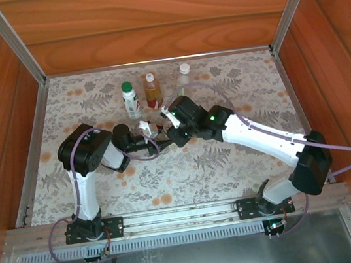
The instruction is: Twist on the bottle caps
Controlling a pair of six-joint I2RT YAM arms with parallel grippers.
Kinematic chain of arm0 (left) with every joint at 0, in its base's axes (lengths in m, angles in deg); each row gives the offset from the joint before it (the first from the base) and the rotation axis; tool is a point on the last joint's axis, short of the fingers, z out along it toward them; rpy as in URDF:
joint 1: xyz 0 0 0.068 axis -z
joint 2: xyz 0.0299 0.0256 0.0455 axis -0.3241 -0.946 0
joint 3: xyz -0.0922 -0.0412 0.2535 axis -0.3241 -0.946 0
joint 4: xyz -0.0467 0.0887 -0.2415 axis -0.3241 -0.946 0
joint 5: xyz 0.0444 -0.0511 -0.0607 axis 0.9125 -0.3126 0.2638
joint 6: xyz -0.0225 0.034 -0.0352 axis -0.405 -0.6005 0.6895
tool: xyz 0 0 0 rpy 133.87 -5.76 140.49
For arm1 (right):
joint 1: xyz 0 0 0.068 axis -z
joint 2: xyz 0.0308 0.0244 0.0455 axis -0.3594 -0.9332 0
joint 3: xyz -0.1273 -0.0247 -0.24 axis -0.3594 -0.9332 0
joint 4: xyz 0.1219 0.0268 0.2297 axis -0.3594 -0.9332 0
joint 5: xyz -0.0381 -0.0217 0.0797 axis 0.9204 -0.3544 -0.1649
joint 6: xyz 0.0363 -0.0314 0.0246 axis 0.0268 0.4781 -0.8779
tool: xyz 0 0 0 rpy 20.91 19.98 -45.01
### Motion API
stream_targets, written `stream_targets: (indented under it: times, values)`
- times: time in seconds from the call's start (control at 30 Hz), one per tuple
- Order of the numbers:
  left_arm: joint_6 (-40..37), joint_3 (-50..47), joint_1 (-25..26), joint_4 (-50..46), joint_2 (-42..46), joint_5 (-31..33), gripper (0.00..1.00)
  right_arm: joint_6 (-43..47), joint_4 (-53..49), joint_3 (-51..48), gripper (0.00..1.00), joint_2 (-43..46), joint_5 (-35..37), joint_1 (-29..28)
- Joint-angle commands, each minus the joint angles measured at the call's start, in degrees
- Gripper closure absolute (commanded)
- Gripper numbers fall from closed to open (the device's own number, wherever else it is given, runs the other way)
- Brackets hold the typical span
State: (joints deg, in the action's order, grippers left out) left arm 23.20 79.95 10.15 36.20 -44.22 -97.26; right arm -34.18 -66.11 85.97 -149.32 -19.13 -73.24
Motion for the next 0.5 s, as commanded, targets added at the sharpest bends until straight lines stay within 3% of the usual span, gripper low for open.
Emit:
stream_targets:
  times: [0.0, 0.23, 0.47]
  values:
    - [-1.8, 0.3, 0.6, -0.9, -1.8, -1.3, 0.42, 2.7, -6.5, 5.2, 0.57, -3.3, -1.5, 2.4]
    - [-0.4, 0.8, 0.7, -0.9, -1.9, -2.1, 0.42, 6.1, -8.8, 12.7, 0.57, -10.1, -2.9, 5.4]
    - [1.0, 1.4, 0.7, -0.8, -2.4, -2.5, 0.42, 6.3, -6.9, 12.3, 0.57, -10.9, -5.6, 5.7]
